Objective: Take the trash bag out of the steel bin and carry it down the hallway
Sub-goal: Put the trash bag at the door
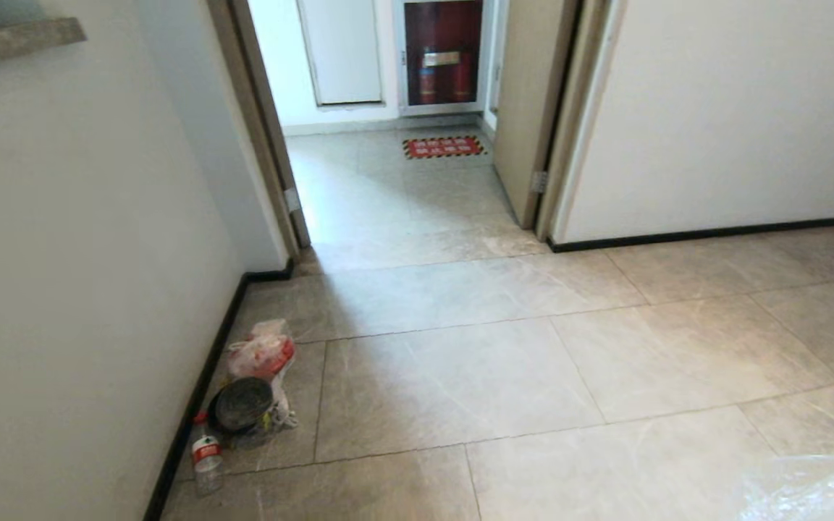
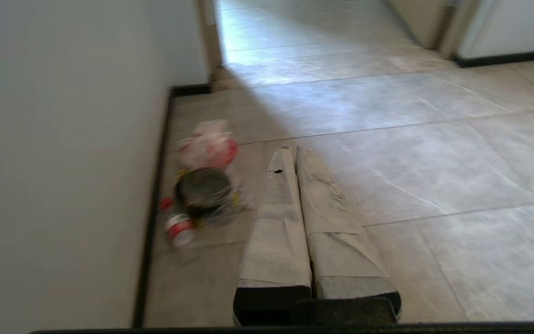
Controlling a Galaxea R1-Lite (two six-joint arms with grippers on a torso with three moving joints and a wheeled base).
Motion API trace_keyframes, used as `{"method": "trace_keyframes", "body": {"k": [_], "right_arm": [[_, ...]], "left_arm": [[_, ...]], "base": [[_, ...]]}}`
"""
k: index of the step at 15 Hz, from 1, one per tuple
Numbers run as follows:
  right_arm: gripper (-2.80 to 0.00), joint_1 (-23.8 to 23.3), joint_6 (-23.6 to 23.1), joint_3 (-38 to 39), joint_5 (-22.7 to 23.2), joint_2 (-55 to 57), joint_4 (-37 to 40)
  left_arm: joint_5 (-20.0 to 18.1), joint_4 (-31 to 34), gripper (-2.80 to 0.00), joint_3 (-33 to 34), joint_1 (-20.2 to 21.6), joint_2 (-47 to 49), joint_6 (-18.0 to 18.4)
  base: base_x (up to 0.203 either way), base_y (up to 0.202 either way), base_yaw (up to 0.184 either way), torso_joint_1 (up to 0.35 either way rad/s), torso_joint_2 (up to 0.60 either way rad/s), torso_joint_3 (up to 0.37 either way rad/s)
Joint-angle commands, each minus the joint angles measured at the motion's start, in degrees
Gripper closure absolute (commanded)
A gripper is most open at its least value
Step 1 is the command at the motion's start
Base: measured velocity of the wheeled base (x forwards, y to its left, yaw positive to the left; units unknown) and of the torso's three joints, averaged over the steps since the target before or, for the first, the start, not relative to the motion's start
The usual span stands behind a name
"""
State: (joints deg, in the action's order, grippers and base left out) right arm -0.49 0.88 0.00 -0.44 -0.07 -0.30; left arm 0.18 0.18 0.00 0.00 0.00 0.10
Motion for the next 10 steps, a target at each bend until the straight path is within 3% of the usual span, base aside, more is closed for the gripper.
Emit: {"method": "trace_keyframes", "body": {"k": [1, 10], "right_arm": [[0.00, -0.02, 0.00, 0.08, 0.00, 0.07, -0.05], [0.00, -0.04, 0.09, 0.09, 0.00, 0.07, -0.13]], "left_arm": [[-0.01, 0.00, 0.00, 0.00, 0.00, 0.00, -0.01], [-0.01, 0.05, 0.00, 0.00, 0.00, 0.00, -0.01]], "base": [[0.000, -0.006, 0.179, 0.007, -0.01, 0.002], [0.000, -0.008, 0.173, 0.003, 0.00, 0.004]]}}
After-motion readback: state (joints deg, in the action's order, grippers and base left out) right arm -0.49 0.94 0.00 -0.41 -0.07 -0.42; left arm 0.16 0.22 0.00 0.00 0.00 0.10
